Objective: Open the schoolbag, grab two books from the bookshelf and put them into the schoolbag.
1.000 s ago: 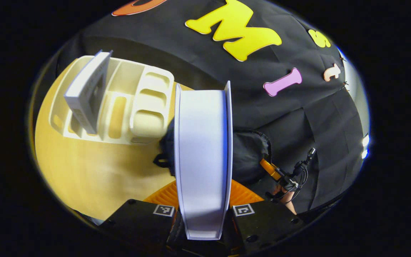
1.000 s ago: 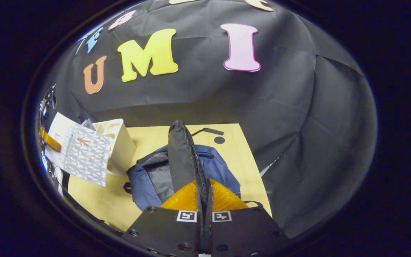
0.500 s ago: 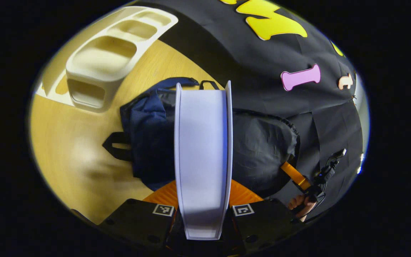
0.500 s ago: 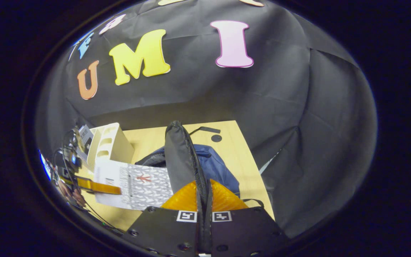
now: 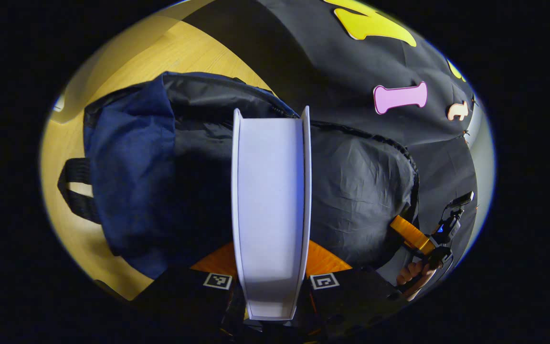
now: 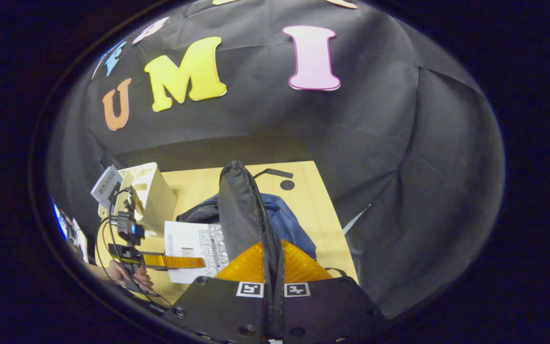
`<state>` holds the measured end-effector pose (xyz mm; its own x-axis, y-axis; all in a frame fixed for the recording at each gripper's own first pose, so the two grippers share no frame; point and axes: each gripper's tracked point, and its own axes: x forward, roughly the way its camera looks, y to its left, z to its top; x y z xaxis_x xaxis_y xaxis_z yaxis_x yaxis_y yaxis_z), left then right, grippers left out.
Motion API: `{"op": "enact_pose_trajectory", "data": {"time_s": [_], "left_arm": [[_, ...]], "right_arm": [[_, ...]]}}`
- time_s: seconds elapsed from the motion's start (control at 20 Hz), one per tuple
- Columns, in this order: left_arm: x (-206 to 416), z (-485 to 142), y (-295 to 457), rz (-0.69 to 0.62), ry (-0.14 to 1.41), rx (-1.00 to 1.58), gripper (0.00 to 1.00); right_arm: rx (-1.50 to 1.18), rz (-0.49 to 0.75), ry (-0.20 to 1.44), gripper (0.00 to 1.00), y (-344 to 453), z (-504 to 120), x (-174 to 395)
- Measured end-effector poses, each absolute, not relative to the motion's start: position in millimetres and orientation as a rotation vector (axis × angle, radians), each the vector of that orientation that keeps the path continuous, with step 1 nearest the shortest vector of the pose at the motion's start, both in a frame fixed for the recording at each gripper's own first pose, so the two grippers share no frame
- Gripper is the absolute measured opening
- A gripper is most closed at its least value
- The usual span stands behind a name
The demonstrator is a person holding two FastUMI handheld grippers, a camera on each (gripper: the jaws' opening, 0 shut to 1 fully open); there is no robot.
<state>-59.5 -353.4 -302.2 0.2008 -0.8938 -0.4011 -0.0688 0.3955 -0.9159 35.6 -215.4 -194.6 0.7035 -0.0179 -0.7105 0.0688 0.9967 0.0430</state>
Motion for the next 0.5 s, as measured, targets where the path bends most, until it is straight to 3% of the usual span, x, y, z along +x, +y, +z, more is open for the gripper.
{"op": "enact_pose_trajectory", "data": {"time_s": [0.2, 0.3, 0.35, 0.5], "left_arm": [[-49.9, -321.1, -362.1, -0.660, 1.286, -1.149, 0.46], [-55.2, -333.2, -361.7, -0.628, 1.326, -1.097, 0.49], [-58.8, -339.0, -360.0, -0.626, 1.355, -1.066, 0.63], [-69.4, -356.4, -350.4, -0.543, 1.486, -0.954, 0.91]], "right_arm": [[0.054, -0.036, 0.790, 0.01, -212.0, -192.8, 37.5], [0.062, -0.037, 0.792, 0.01, -210.8, -194.8, 39.3], [0.069, -0.036, 0.795, 0.01, -209.0, -195.2, 38.8], [0.081, -0.030, 0.798, 0.00, -204.4, -200.3, 39.7]]}}
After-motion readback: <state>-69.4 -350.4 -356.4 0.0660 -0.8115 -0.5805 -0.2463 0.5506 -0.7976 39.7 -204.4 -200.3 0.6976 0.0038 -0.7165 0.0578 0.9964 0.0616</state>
